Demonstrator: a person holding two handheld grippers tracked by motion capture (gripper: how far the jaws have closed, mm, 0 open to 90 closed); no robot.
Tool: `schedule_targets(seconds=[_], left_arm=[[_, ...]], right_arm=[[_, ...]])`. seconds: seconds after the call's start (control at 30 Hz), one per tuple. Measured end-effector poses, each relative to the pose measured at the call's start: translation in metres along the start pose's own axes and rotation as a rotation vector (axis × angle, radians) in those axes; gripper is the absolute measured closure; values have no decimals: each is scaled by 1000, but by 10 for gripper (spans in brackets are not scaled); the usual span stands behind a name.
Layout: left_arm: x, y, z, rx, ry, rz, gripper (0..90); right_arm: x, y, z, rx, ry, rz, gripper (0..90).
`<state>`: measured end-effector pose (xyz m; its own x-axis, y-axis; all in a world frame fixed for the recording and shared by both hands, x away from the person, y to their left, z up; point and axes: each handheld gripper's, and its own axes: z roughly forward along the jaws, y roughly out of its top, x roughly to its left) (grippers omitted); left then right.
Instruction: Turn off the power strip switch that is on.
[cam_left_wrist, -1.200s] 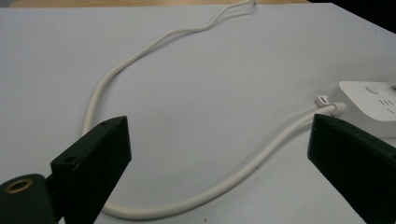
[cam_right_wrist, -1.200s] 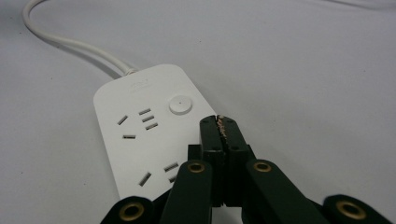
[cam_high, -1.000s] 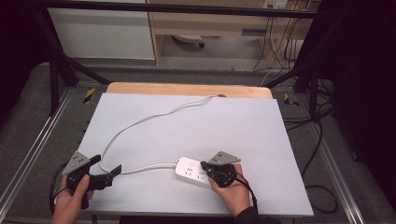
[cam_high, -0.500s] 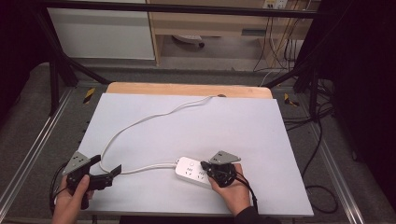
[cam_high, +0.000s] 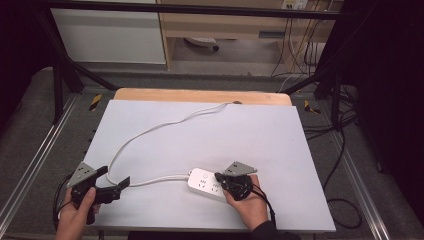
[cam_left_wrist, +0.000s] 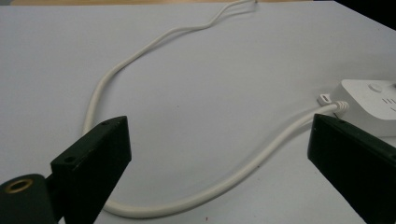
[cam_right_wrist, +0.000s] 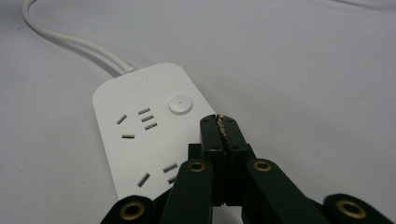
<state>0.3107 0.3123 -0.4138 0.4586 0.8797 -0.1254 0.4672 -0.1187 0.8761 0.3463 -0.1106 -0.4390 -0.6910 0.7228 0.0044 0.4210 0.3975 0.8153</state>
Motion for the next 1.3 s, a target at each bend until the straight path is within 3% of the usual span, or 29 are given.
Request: schedule_targets(seconds=[1.3], left_arm=[[-1, 0, 1, 7, 2, 3, 64]], right_arm=[[1, 1, 1, 11, -6, -18, 900]])
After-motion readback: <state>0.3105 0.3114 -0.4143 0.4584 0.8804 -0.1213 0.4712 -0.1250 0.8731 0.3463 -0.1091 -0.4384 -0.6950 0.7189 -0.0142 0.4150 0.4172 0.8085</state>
